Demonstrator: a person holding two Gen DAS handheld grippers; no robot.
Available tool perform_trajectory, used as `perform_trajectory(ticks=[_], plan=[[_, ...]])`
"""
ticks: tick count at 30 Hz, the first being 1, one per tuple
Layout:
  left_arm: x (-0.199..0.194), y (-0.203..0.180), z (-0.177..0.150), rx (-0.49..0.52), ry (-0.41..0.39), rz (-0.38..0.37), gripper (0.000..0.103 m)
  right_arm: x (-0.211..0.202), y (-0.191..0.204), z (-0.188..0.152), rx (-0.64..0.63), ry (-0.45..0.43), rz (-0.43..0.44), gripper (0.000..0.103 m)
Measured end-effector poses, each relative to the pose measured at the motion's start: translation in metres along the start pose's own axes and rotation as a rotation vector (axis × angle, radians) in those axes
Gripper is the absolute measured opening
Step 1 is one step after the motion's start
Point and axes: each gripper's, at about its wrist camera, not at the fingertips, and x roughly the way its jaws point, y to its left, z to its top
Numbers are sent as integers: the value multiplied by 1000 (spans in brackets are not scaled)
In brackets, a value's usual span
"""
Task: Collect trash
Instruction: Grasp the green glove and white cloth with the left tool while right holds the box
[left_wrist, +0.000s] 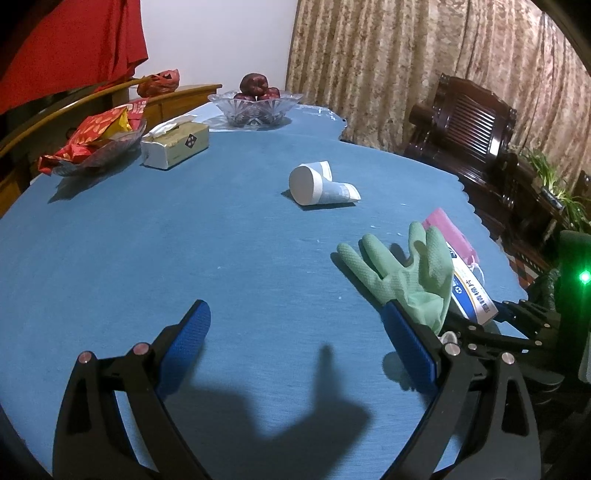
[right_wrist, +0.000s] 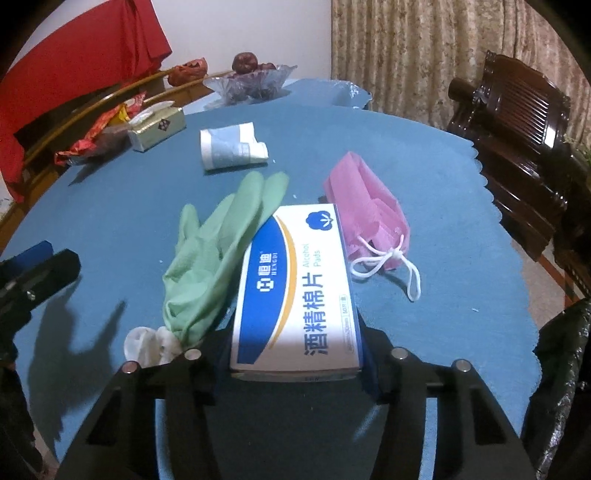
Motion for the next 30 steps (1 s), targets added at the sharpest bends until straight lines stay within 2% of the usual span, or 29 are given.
perform_trajectory(ticks=[8, 14, 22, 25, 30], plan=[[-2, -13, -1, 17, -2, -12, 92, -36, -9, -4, 16, -60, 21, 54], [-1, -34, -5, 36, 7, -53, 92, -61, -29, -9, 69, -85, -21, 54], [13, -76, -11, 87, 26, -104, 91, -71, -54, -12, 120, -107, -47, 54], [25, -87, -15, 98, 53, -108, 83, -72, -61, -13, 132, -110, -53, 54], [42, -99, -18, 104, 84, -103, 79, -69, -66, -15, 138, -105, -55, 54]])
